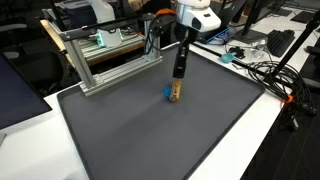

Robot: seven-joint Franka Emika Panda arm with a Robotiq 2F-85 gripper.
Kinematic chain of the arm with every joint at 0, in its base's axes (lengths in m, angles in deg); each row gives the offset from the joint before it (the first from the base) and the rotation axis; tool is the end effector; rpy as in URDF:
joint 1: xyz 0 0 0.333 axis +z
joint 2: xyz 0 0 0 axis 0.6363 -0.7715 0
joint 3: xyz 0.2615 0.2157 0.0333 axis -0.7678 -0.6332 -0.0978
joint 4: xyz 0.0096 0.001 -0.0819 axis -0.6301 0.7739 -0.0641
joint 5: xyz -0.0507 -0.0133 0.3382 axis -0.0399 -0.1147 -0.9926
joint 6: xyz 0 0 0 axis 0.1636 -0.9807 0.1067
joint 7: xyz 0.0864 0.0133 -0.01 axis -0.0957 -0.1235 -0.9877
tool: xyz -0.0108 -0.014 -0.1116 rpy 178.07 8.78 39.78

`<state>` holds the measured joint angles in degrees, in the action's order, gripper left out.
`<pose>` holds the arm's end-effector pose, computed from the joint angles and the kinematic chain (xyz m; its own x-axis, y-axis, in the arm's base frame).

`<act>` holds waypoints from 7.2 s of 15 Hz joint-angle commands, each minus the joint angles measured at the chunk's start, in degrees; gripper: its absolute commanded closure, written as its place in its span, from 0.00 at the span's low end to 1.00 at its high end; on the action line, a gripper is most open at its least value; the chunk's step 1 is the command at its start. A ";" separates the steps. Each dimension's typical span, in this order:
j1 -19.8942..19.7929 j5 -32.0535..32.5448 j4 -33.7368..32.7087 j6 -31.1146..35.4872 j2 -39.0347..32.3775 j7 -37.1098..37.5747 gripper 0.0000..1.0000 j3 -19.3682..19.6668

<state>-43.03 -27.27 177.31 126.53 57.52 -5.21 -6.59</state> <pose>0.6283 -0.0128 0.3562 0.8033 0.5942 -0.0407 0.5941 -0.8042 -0.0157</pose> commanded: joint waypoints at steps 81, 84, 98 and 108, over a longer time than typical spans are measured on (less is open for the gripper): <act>0.09 4.48 2.91 -5.82 -4.06 6.32 0.77 0.40; 0.08 4.57 2.95 -6.01 -4.03 6.33 0.77 0.43; -0.02 4.57 3.03 -7.10 -4.00 6.30 0.77 0.54; -0.07 5.10 2.76 -10.33 -4.51 6.24 0.77 0.87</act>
<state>-42.36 -22.61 176.64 117.55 56.74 1.15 -5.62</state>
